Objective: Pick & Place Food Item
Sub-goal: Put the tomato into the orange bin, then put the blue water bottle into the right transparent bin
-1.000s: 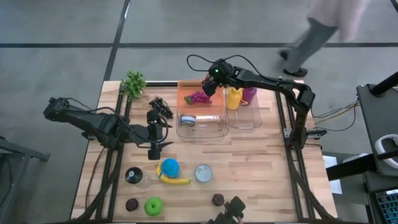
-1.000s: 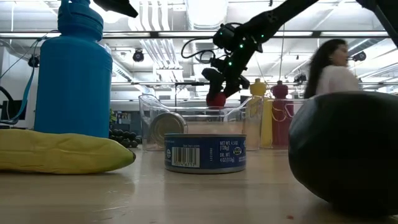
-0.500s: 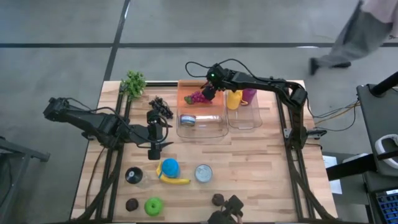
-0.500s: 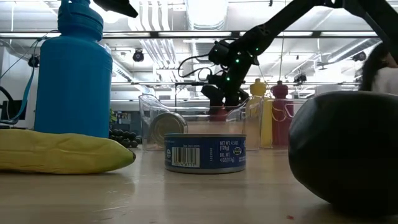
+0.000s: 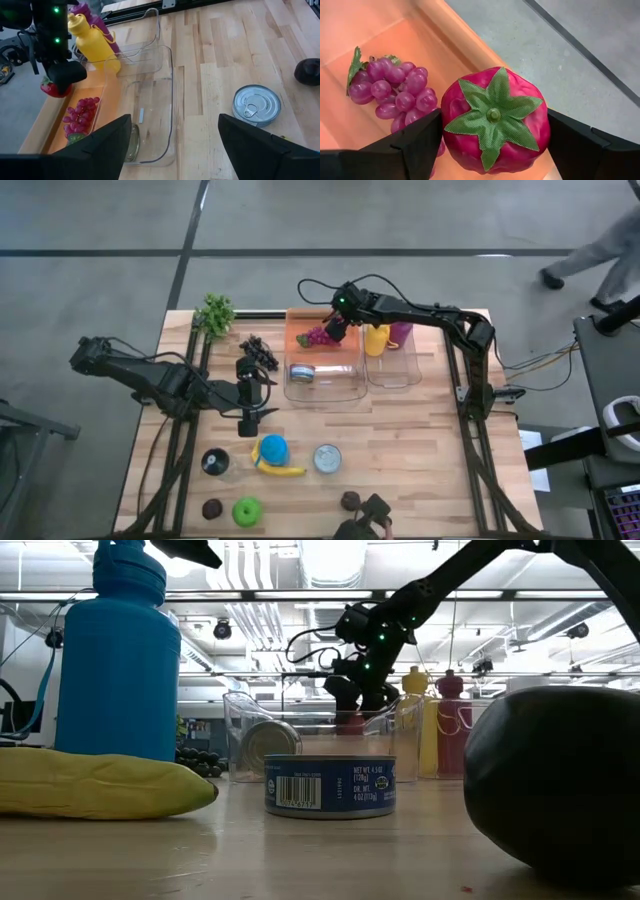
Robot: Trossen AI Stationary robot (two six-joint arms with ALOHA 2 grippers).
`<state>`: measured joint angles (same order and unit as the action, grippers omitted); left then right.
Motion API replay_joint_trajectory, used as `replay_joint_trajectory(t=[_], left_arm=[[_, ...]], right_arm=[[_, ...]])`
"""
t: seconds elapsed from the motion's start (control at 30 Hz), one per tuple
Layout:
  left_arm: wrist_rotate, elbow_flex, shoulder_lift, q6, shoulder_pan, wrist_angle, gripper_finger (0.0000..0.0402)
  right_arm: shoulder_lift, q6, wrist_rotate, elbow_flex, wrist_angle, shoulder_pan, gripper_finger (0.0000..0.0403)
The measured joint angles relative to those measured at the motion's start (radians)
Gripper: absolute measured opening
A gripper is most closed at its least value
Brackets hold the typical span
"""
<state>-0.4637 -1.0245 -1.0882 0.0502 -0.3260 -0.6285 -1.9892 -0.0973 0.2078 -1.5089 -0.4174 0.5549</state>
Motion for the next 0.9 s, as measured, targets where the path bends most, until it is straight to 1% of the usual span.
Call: replay_joint_trajectory(t=[0.23, 0.4, 0.63, 0.9], left_arm=[[0.000, 0.000, 0.000, 0.000, 0.000, 0.000, 0.0308], [0.000, 0.000, 0.000, 0.000, 0.000, 0.000, 0.0303], [0.000, 0.000, 0.000, 0.000, 0.000, 0.000, 0.0296], [0.000, 0.000, 0.000, 0.000, 0.000, 0.000, 0.0301]], right_arm=[[0.000, -0.004, 0.000, 0.000, 0.000, 0.000, 0.0346], [0.000, -0.004, 0.001, 0.000, 0.000, 0.000, 0.0362], [0.019, 0.000, 0.001, 0.000, -0.002, -0.001, 0.0364], [0.118, 0.008, 0.004, -0.001, -0.002, -0.029, 0.0365]])
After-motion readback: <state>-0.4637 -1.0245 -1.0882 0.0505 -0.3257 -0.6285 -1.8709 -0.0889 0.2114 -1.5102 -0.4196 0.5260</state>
